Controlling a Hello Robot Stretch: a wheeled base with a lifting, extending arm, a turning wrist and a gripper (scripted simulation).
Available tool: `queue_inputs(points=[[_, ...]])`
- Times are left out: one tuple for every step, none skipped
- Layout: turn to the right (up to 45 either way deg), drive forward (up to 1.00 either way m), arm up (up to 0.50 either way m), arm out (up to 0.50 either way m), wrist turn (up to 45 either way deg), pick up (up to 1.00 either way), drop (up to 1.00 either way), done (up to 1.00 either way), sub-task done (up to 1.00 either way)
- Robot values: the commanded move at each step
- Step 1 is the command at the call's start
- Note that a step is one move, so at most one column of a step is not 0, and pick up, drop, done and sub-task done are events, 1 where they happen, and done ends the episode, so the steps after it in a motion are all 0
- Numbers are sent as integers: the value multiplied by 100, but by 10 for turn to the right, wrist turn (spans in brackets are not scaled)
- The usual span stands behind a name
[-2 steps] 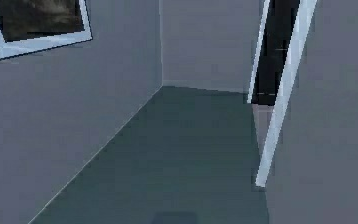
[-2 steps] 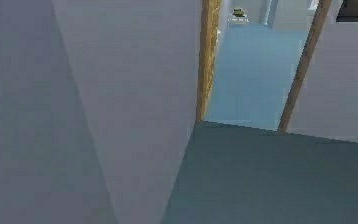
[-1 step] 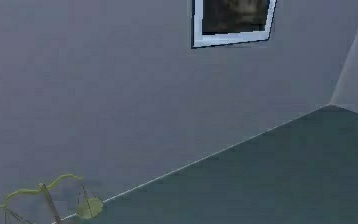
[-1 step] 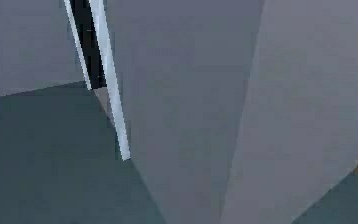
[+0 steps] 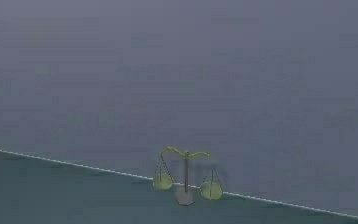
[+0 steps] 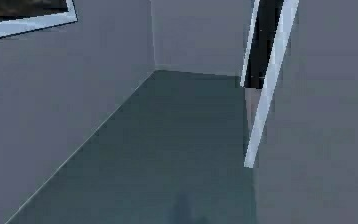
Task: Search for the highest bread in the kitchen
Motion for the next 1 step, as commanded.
queue_inputs(points=[[-300, 0, 0, 0, 0, 0, 0, 0, 0]])
